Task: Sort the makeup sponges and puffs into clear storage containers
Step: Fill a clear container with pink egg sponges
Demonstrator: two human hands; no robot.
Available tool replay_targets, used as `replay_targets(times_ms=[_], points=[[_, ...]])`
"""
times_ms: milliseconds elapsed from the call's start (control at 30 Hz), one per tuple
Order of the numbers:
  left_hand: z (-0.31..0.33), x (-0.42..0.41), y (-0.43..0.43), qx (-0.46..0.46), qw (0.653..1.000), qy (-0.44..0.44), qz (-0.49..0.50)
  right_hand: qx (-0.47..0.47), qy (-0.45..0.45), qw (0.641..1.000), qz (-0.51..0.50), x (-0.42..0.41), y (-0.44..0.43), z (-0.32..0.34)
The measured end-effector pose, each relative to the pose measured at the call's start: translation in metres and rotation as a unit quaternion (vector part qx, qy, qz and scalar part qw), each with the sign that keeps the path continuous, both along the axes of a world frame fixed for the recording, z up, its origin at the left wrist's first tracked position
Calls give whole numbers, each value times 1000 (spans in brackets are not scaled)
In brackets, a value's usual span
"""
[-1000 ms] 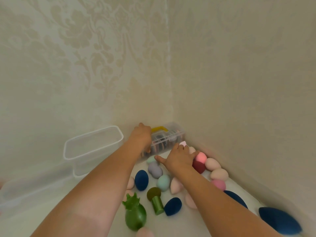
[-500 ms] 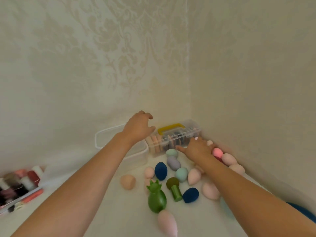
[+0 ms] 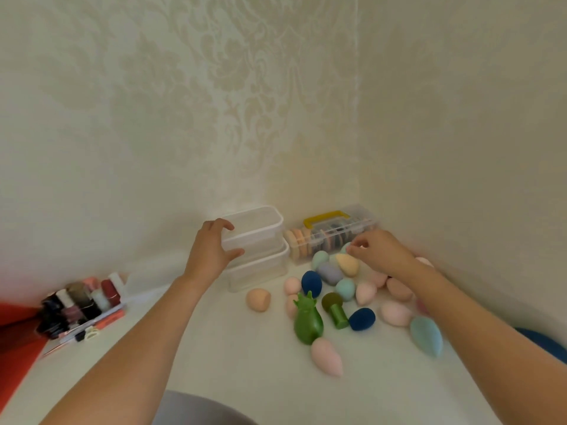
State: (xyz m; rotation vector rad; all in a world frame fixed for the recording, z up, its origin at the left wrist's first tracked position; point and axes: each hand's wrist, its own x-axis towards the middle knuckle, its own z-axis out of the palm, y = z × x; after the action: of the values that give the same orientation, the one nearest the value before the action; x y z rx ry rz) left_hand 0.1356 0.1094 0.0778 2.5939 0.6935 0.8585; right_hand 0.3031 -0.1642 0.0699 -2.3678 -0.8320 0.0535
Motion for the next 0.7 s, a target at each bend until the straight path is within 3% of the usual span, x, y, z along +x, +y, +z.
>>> replay_targets(times_ms=[367,567,700], points=[[31,-26,-29,-53,979,-194,0,45,20,999,-10,-45,-34,-18],[53,-99,-50,-39,982,-179,-52,95,-14,995,-21,-76,-49,2],[35,-152,-67,-59,989,-124,-60,166,-28,985,42,-117,-48,17]])
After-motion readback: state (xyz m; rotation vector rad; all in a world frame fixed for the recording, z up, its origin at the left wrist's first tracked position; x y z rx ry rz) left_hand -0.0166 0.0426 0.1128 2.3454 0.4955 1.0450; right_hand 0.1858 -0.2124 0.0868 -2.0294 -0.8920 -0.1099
